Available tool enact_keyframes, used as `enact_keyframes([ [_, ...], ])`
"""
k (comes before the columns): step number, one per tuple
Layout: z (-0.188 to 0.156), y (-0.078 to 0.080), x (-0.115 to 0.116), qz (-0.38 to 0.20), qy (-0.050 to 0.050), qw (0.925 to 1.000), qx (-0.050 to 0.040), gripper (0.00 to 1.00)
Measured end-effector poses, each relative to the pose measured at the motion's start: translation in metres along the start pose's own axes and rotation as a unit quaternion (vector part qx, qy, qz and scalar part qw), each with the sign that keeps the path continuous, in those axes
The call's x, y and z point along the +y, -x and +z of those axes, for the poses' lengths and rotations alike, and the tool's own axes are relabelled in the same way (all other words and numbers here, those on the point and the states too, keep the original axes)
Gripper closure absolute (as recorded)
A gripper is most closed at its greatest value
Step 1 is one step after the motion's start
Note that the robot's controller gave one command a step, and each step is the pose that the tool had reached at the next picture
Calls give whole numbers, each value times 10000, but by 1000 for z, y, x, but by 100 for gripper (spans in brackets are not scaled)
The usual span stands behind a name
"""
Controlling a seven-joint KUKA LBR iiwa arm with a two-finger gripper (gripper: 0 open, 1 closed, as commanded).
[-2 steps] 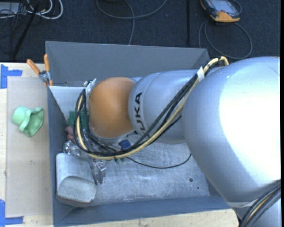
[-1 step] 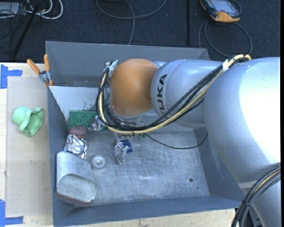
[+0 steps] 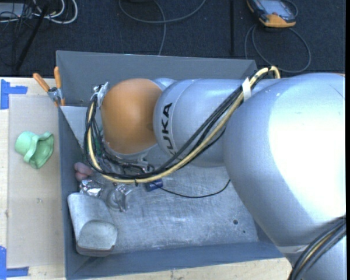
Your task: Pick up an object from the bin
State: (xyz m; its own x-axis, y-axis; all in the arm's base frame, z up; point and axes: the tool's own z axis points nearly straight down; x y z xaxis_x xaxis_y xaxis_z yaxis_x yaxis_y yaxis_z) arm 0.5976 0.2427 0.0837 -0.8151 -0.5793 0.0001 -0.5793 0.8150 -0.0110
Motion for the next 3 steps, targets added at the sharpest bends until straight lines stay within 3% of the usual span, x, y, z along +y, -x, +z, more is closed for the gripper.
enact_keyframes([
  [1,4,1,-4,-464,-8,9989,-2,0],
  [2,5,2,0,-462,32,9989,-20,100],
  [3,-120,1,-10,-516,41,9986,-56,100],
])
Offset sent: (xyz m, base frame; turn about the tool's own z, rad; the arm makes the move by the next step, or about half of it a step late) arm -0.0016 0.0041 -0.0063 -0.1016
